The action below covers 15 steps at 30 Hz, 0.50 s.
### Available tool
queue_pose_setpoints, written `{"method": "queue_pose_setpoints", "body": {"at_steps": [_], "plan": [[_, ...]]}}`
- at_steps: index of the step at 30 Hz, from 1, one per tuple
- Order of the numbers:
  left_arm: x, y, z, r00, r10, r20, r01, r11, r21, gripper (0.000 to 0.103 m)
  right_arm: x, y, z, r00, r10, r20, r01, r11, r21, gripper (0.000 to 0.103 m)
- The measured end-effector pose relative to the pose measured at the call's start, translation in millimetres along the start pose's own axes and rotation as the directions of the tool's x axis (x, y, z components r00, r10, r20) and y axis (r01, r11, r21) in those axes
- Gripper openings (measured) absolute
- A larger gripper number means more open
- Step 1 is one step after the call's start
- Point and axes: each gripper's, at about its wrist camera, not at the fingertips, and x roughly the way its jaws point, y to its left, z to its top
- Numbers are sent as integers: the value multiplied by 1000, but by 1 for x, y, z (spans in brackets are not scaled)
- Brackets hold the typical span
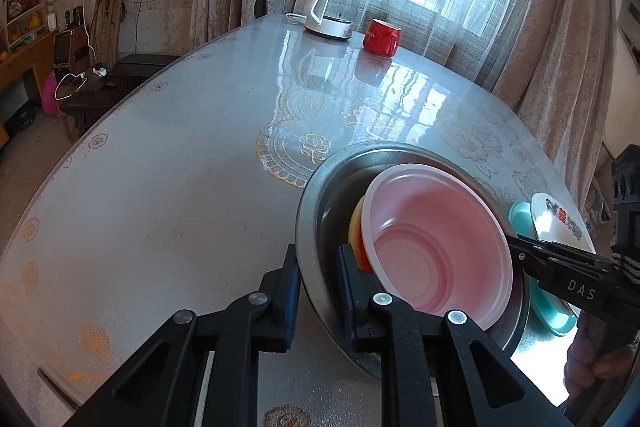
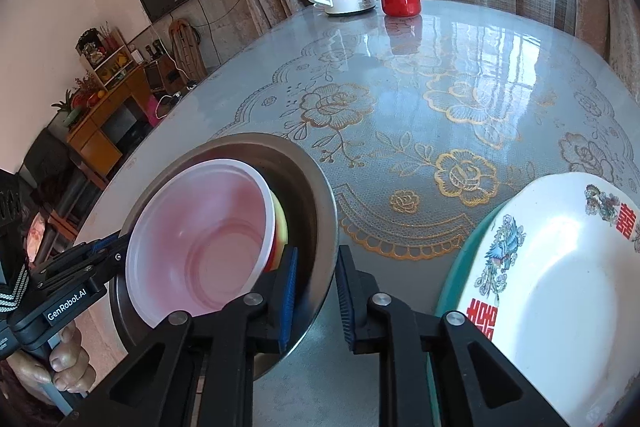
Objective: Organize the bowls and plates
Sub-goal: 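Move the right gripper to the steel basin rim and grasp it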
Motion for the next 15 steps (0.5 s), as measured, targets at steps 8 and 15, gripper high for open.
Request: {"method": "queue_pose_setpoints", "body": {"at_steps": [8,15], "plan": [[-8,1,-5,1000,1,0,-1,1000,-9,18,2,5,-1,1000,-9,-9,9,1000,-28,18],[-15,0,-11,1000,-1,4,1,1000,-7,17,-2,0,-5,999,28,-16,-28,999,23,18]]}}
